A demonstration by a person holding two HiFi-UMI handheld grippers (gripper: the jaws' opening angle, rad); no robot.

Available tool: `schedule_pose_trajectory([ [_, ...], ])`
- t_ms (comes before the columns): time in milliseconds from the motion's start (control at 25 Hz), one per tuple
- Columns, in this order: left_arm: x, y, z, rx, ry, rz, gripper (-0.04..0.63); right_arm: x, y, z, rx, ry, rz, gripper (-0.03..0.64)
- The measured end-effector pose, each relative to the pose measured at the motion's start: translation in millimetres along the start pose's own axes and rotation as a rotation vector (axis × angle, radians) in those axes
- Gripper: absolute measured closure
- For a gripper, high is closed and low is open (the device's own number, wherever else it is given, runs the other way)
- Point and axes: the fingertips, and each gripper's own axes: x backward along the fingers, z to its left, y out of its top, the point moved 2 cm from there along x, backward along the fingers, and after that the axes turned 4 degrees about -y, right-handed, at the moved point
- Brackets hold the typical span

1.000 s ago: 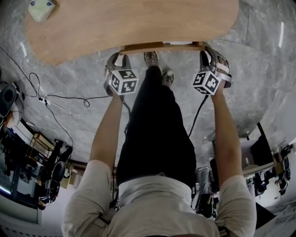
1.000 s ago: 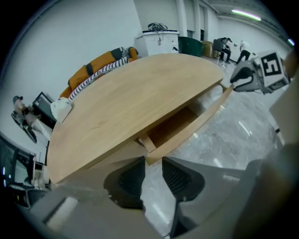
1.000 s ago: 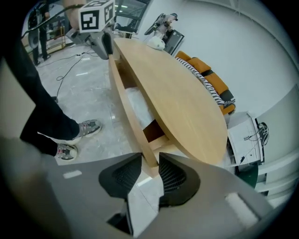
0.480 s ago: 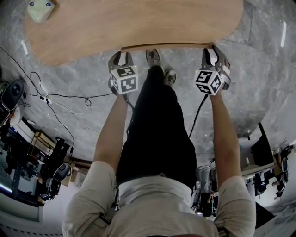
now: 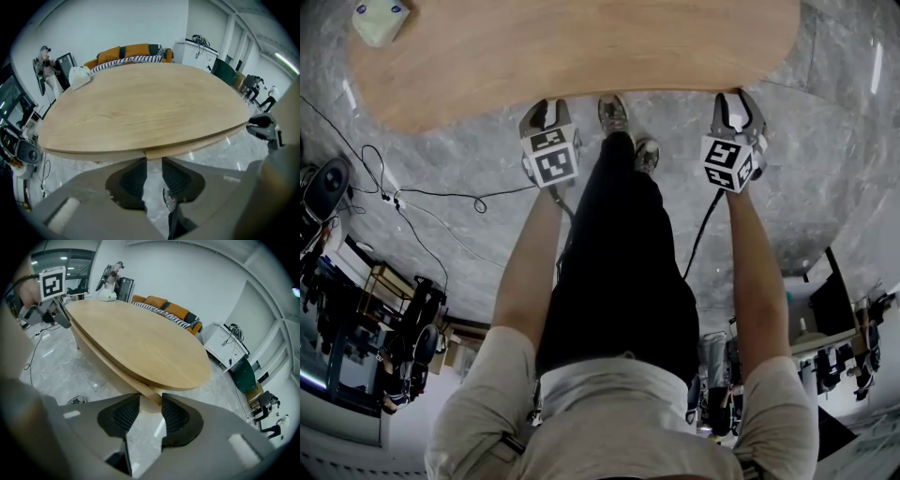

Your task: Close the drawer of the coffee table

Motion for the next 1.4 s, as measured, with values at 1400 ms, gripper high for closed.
schedule_pose_trajectory([
  [1400,287.0,104.2,-125.6,-0.146,-0.169,-0.558,0.575,284.0,209.4,-32.0,-0.275,0.188,-0.588,0.611],
])
